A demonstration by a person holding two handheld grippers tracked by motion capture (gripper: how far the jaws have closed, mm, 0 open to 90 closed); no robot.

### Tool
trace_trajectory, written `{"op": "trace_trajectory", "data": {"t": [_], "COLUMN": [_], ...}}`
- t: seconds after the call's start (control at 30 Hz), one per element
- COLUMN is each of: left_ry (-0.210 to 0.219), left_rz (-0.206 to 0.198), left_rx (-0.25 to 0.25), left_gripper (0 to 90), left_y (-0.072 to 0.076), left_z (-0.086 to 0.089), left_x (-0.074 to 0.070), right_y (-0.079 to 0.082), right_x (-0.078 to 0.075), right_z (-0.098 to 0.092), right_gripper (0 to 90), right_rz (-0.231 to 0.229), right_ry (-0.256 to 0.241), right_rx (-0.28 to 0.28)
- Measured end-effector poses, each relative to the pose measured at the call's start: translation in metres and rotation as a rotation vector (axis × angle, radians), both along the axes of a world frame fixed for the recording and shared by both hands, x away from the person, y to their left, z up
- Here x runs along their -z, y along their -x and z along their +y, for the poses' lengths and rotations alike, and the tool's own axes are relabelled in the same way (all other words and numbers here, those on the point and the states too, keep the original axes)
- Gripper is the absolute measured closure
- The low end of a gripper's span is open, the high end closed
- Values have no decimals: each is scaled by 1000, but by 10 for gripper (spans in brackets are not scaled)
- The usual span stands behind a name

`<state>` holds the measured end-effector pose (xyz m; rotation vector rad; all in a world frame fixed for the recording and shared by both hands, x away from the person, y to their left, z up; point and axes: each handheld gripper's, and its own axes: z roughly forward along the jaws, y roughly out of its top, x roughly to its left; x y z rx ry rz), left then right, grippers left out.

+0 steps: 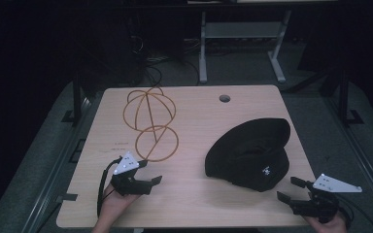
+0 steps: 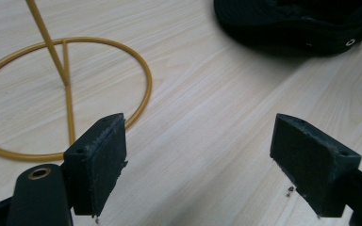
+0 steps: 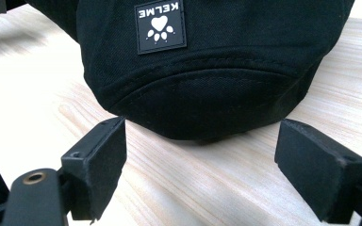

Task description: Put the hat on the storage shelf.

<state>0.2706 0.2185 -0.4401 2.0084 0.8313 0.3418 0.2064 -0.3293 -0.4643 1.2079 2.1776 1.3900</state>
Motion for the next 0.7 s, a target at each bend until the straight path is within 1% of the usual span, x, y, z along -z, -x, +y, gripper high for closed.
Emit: {"op": "trace_trajectory", "data": {"t": [0.2,0.27,0.3,0.4,0.43,0.47,0.5,0.57,0.6,0.67,0.7], "left_ry": [-4,3,3,19,19,32,32,47,52,43,36], "left_rz": [6,7,7,9,9,12,12,20,17,13,12], "left_rx": [28,50,50,95,95,121,121,157,172,201,226], "left_gripper": [186,187,186,187,186,186,186,187,187,187,187], "left_y": [1,3,3,6,6,8,8,10,11,12,12], "left_z": [-5,-8,-8,-15,-15,-20,-20,-27,-31,-39,-45], "left_x": [1,0,0,-3,-3,-5,-5,-8,-10,-13,-16], "right_y": [0,0,0,0,0,1,1,2,1,1,1], "right_x": [1,0,0,-1,-1,-1,-1,-2,-2,-3,-3], "right_z": [1,1,1,0,0,0,0,0,-1,0,0], "right_gripper": [166,166,166,166,166,166,166,166,166,166,166], "right_rz": [2,-1,-1,-2,-2,-1,-1,1,-2,-1,-1], "right_ry": [7,3,3,-5,-5,-5,-5,-7,-15,-13,-13], "right_rx": [-6,-3,-3,1,1,7,7,13,15,15,15]}}
